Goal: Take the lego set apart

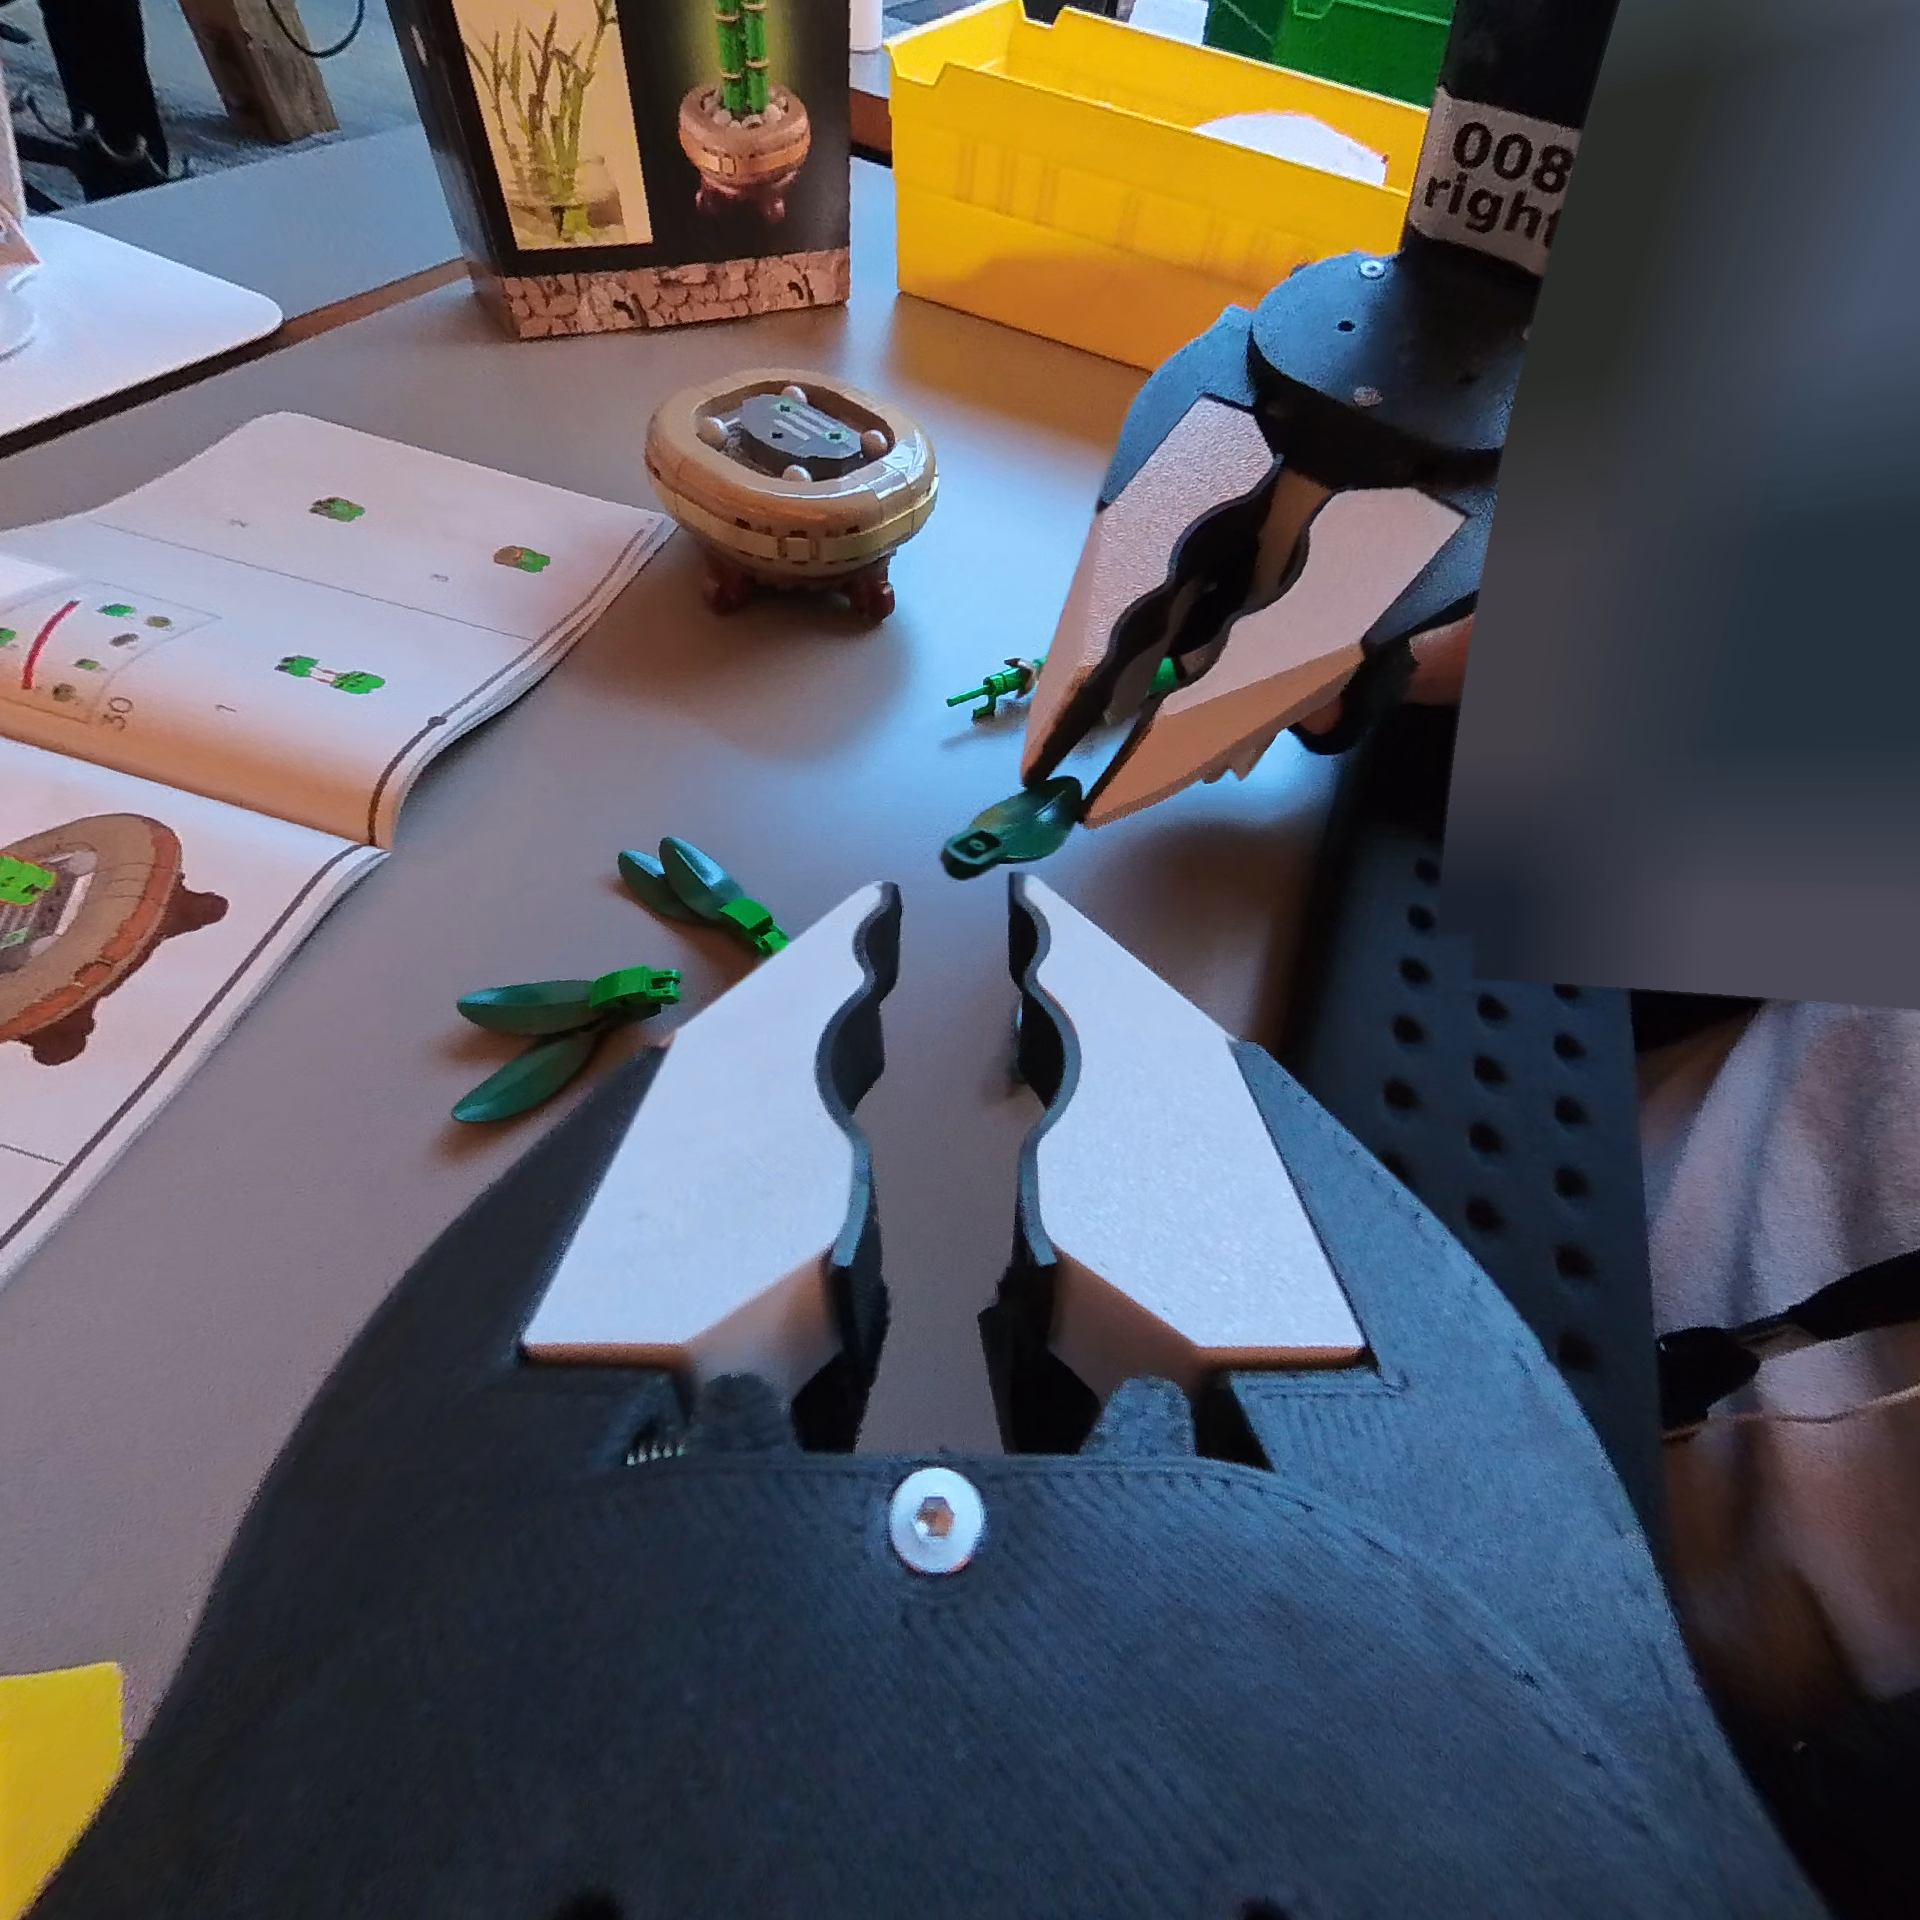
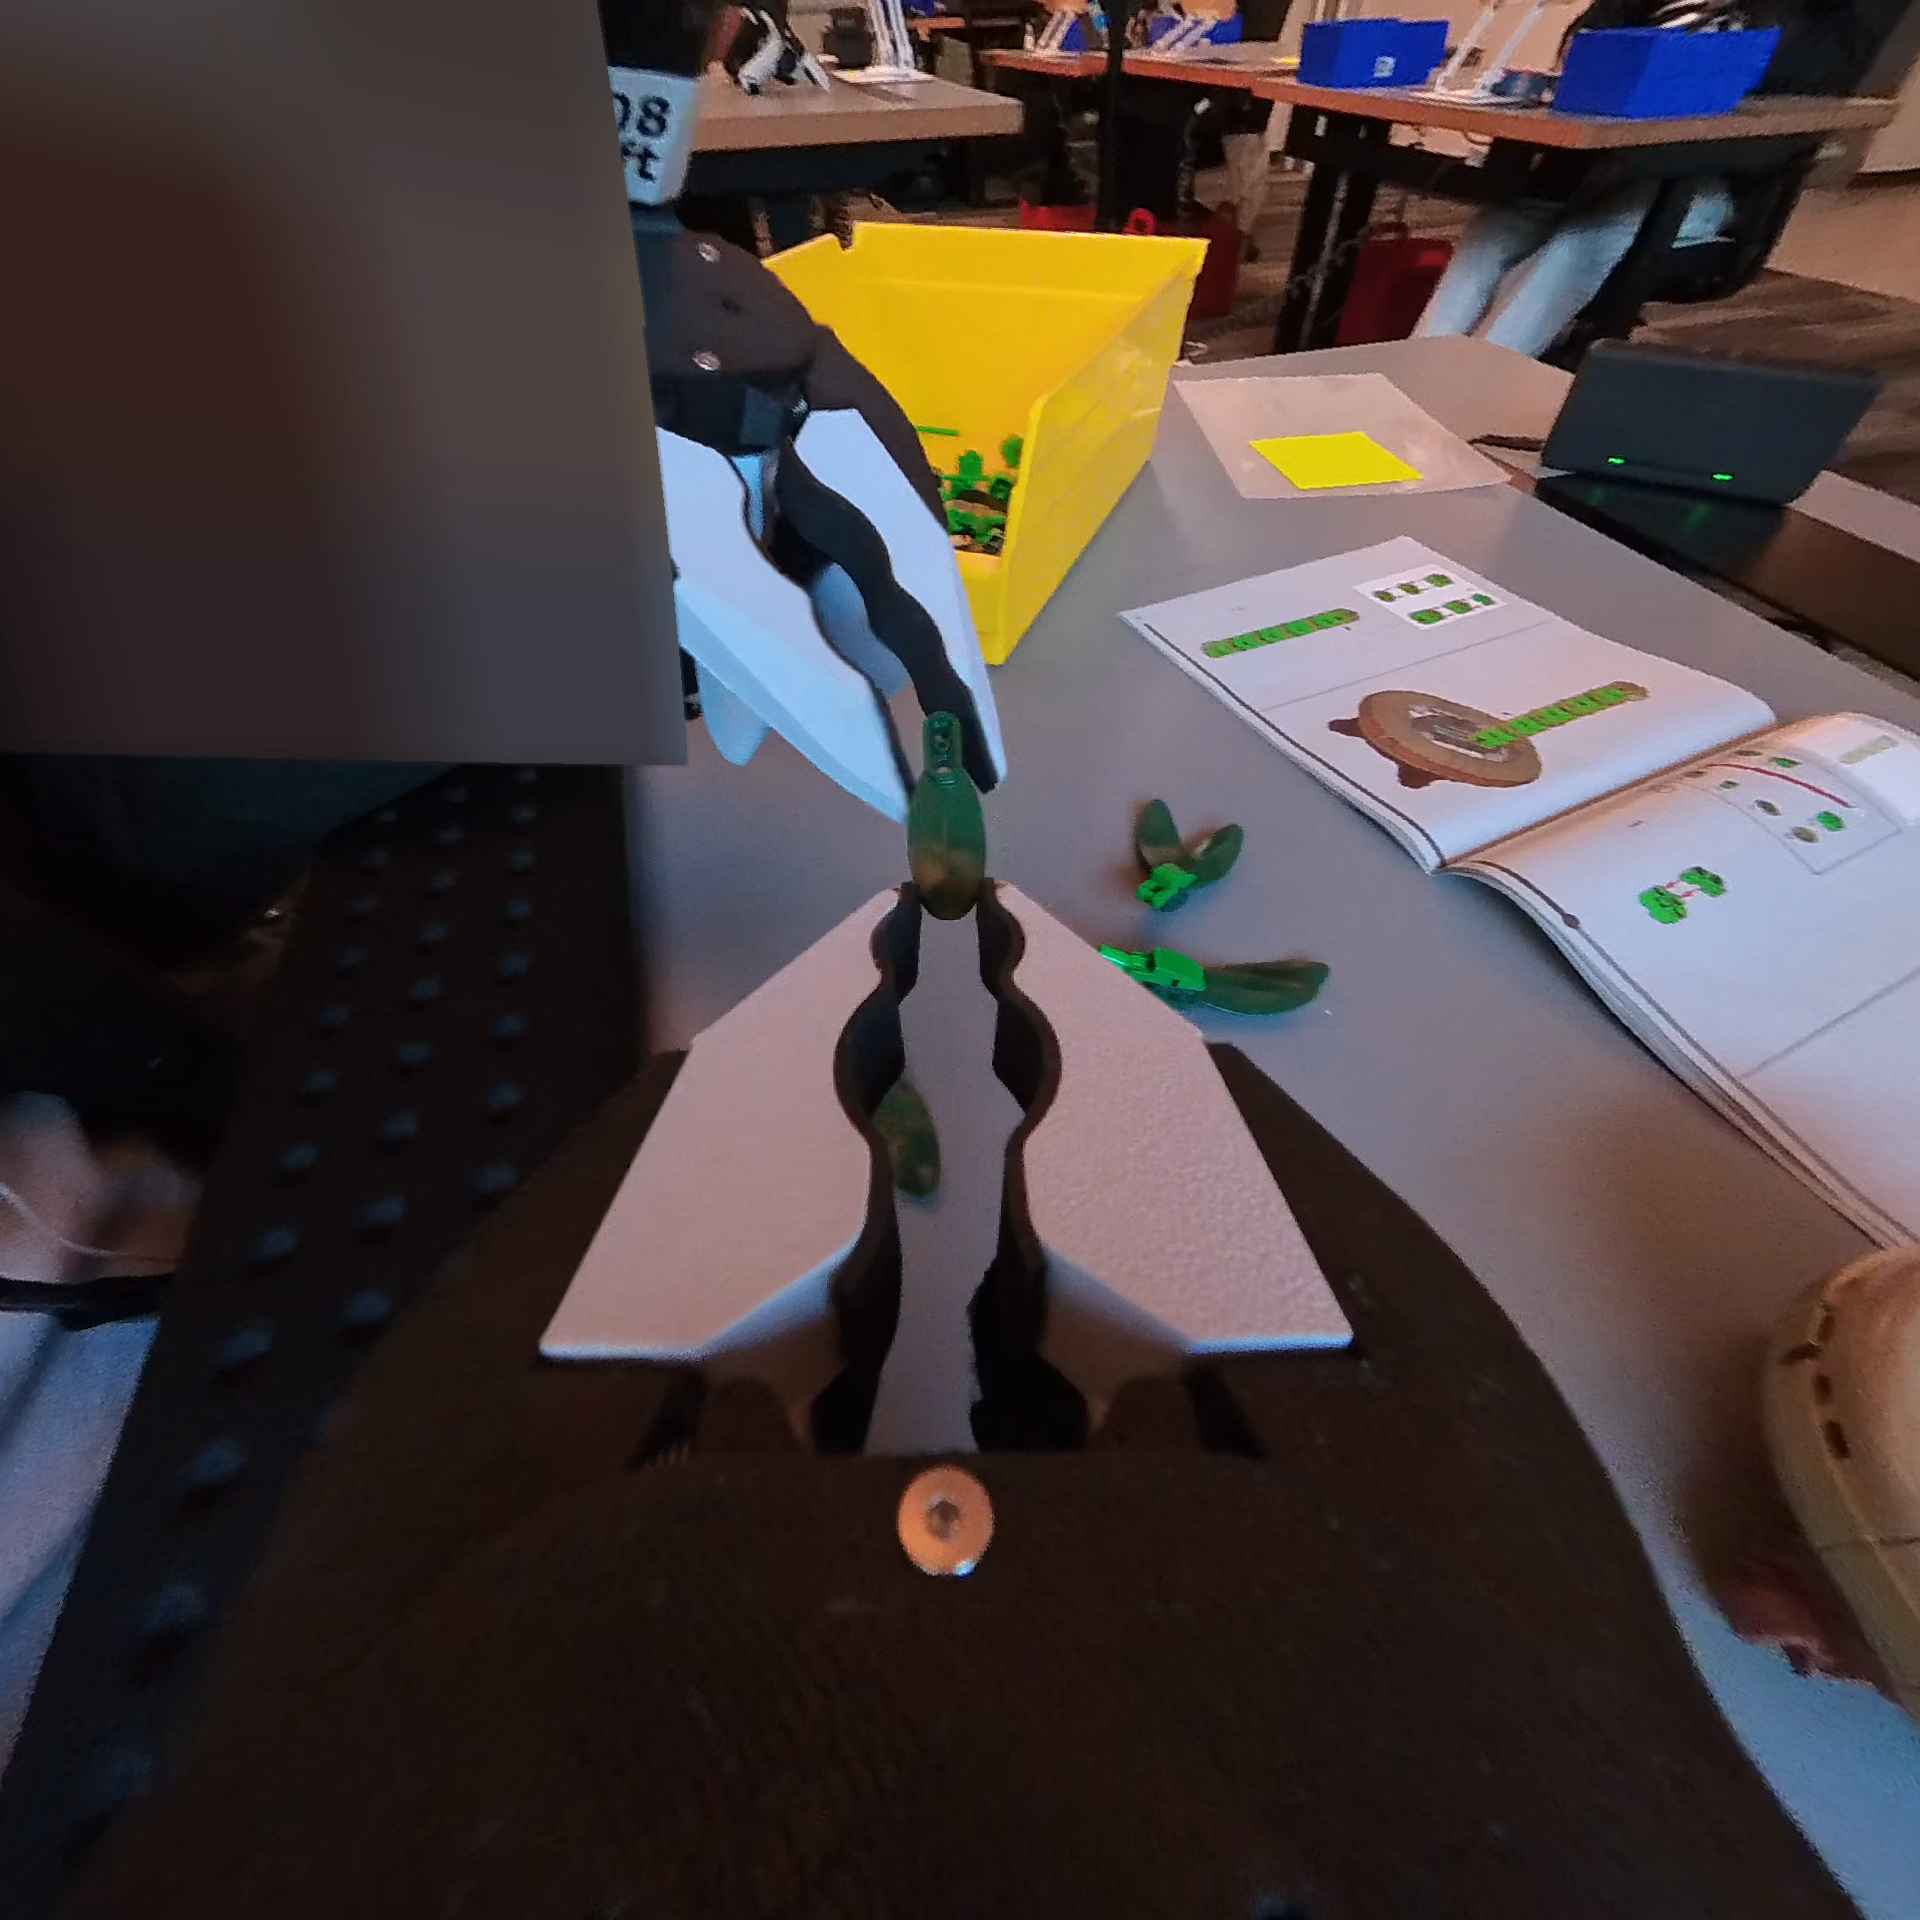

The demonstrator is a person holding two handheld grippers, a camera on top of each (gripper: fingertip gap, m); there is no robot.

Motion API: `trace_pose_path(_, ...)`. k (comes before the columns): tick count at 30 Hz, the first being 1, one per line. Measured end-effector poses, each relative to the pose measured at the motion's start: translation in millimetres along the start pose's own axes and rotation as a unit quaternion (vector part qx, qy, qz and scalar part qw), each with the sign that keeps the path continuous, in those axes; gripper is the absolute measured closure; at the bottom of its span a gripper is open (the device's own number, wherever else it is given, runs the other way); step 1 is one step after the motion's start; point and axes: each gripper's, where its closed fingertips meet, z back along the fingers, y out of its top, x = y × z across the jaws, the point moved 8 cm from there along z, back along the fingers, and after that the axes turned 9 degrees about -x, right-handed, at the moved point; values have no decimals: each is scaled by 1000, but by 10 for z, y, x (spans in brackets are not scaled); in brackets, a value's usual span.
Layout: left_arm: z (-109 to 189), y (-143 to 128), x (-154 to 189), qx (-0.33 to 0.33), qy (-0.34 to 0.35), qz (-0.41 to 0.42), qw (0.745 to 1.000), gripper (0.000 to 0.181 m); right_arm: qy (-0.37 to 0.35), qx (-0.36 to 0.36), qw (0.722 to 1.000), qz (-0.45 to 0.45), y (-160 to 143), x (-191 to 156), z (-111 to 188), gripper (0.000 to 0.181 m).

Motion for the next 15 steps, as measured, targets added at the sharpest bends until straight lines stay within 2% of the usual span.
trace_pose_path(3,43,8,1,19,-46,30,998,174,12,9,1000,-7,11,-6,13,172)
trace_pose_path(6,130,57,0,65,-100,65,991,171,29,16,999,-16,19,-17,19,172)
trace_pose_path(10,215,76,-49,106,-130,98,981,166,43,22,999,-21,28,-29,26,172)
trace_pose_path(15,194,65,-37,98,-143,101,980,160,62,35,997,-33,44,-34,40,172)
